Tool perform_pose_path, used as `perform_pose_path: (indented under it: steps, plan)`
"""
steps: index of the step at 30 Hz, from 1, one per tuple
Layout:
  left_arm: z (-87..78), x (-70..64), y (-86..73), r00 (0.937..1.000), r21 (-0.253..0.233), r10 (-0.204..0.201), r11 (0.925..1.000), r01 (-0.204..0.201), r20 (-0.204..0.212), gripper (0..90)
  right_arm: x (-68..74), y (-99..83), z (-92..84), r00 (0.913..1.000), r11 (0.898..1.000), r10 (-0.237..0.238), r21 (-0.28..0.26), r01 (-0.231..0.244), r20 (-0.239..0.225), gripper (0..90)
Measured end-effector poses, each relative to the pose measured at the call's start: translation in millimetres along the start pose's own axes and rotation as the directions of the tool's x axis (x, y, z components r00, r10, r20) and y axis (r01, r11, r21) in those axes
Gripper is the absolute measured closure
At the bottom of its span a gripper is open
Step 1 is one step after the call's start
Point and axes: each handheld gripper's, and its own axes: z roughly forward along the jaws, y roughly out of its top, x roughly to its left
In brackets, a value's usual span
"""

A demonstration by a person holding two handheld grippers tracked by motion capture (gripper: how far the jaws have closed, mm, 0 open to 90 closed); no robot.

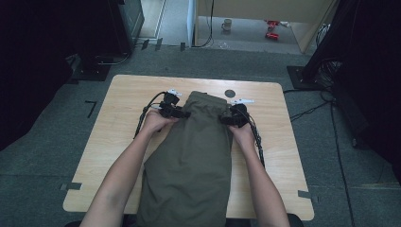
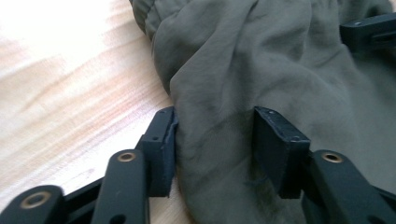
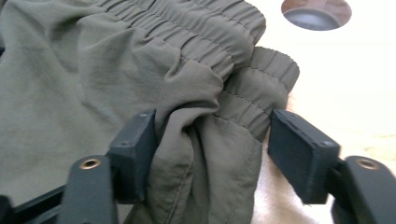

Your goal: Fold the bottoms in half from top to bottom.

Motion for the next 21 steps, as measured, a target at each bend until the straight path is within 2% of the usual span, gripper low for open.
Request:
perform_pose_path:
  steps: [2, 3, 5, 9, 14, 18, 21]
  plan:
    - [-0.5, 4.3, -0.9, 0.9990, -0.014, -0.039, 0.9991, 0.039, 0.024, 54.6, 0.2, 0.4, 1.2, 0.9998, 1.000, -0.015, -0.004, 0.015, 0.011, 37.7]
    - [-0.9, 6.3, -1.5, 0.9987, -0.016, -0.040, 0.9990, 0.041, 0.032, 55.5, 0.3, 0.7, 1.7, 0.9995, 1.000, -0.027, -0.004, 0.027, 0.014, 39.8]
    - [-0.9, 6.3, -2.4, 0.9994, -0.024, -0.023, 0.9994, 0.023, 0.026, 55.6, 1.4, 1.4, 3.0, 0.9989, 0.999, -0.040, -0.006, 0.041, 0.024, 43.0]
    - [0.2, 1.7, -3.6, 0.9994, -0.031, 0.024, 0.9992, -0.025, -0.026, 56.1, 5.2, 1.1, 6.4, 0.9978, 0.998, -0.053, -0.028, 0.054, 0.040, 49.1]
    - [0.7, -2.2, -2.8, 0.9968, -0.019, 0.048, 0.9986, -0.050, -0.064, 61.6, 8.1, 1.7, 9.3, 0.9979, 0.997, -0.055, -0.044, 0.056, 0.036, 56.8]
    - [-2.5, -0.9, -4.4, 0.9982, 0.001, 0.048, 0.9988, -0.048, -0.035, 68.8, 9.6, 2.1, 11.1, 0.9978, 0.996, -0.064, -0.054, 0.064, 0.017, 63.7]
    - [-5.9, 2.0, -5.3, 0.9994, 0.017, 0.028, 0.9995, -0.028, -0.020, 72.6, 11.5, 5.2, 13.3, 0.9976, 0.997, -0.070, -0.044, 0.070, 0.000, 67.7]
